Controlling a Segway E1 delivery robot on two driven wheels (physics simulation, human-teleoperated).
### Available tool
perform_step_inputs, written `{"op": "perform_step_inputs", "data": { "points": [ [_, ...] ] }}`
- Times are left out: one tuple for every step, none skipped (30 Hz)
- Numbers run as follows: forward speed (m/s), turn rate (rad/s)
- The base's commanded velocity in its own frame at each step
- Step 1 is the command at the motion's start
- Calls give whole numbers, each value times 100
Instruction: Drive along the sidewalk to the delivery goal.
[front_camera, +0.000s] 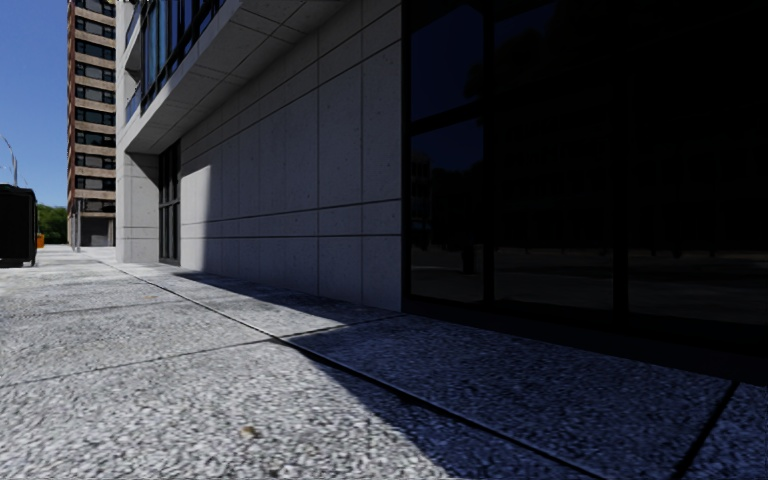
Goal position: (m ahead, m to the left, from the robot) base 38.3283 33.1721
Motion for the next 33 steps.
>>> {"op": "perform_step_inputs", "data": {
  "points": [
    [198,57],
    [198,57],
    [198,57],
    [198,57],
    [198,57],
    [198,57],
    [198,57],
    [198,57],
    [198,57],
    [198,57],
    [198,57],
    [198,57],
    [198,57],
    [198,57],
    [198,57],
    [198,57],
    [198,57],
    [198,57],
    [198,57],
    [198,57],
    [198,57],
    [198,57],
    [198,57],
    [198,57],
    [198,57],
    [198,57],
    [198,57],
    [198,57],
    [198,57],
    [198,57],
    [198,57],
    [198,57],
    [198,57]
  ]
}}
